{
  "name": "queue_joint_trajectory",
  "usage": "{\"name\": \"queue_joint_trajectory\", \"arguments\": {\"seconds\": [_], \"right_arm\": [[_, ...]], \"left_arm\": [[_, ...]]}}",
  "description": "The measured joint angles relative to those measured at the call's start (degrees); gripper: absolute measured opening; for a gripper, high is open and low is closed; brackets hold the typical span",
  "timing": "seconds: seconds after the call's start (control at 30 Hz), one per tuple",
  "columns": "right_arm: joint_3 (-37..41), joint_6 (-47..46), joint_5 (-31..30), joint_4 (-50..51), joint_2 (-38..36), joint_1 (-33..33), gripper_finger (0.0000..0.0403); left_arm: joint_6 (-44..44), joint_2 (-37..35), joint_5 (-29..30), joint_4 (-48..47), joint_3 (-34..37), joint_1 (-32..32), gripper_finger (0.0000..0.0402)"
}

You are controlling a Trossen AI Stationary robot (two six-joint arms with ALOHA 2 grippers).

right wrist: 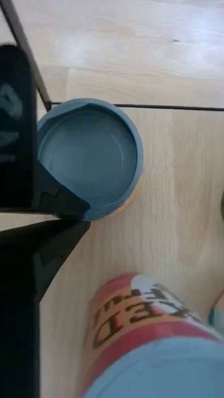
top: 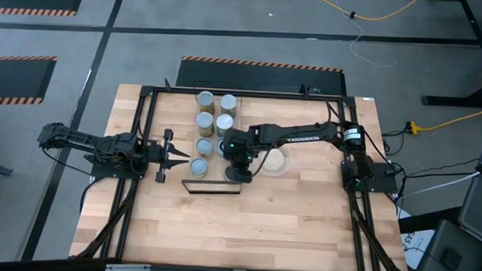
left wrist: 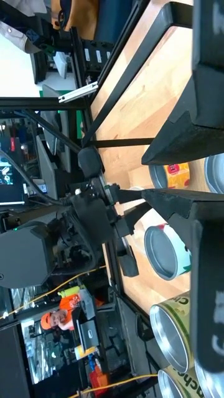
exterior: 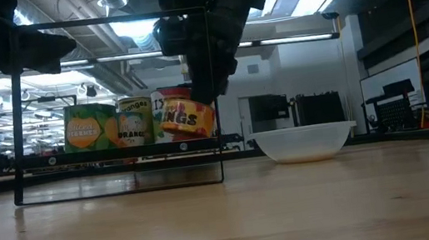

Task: Pick and place cans onto a shelf
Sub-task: Put the small canned pineapple on the shelf

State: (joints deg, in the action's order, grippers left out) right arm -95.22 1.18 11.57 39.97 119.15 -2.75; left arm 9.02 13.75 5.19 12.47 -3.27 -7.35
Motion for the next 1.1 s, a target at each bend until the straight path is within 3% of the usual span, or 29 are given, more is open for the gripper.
{"name": "queue_joint_trajectory", "arguments": {"seconds": [0.3, 0.73, 1.1], "right_arm": [[0.0, 7.86, 0.0, -2.9, 0.0, 0.0, 0.0019], [0.0, 8.44, 0.0, -4.57, 0.0, 0.0, 0.002], [-0.02, 8.37, 0.02, -4.55, 0.0, -0.01, 0.0062]], "left_arm": [[0.0, 0.0, 0.0, 0.0, 0.02, -0.01, 0.0064], [0.0, -0.02, 0.0, 0.0, 0.02, -0.02, 0.0064], [0.0, 0.0, 0.0, 0.0, 0.02, -0.01, 0.0064]]}}
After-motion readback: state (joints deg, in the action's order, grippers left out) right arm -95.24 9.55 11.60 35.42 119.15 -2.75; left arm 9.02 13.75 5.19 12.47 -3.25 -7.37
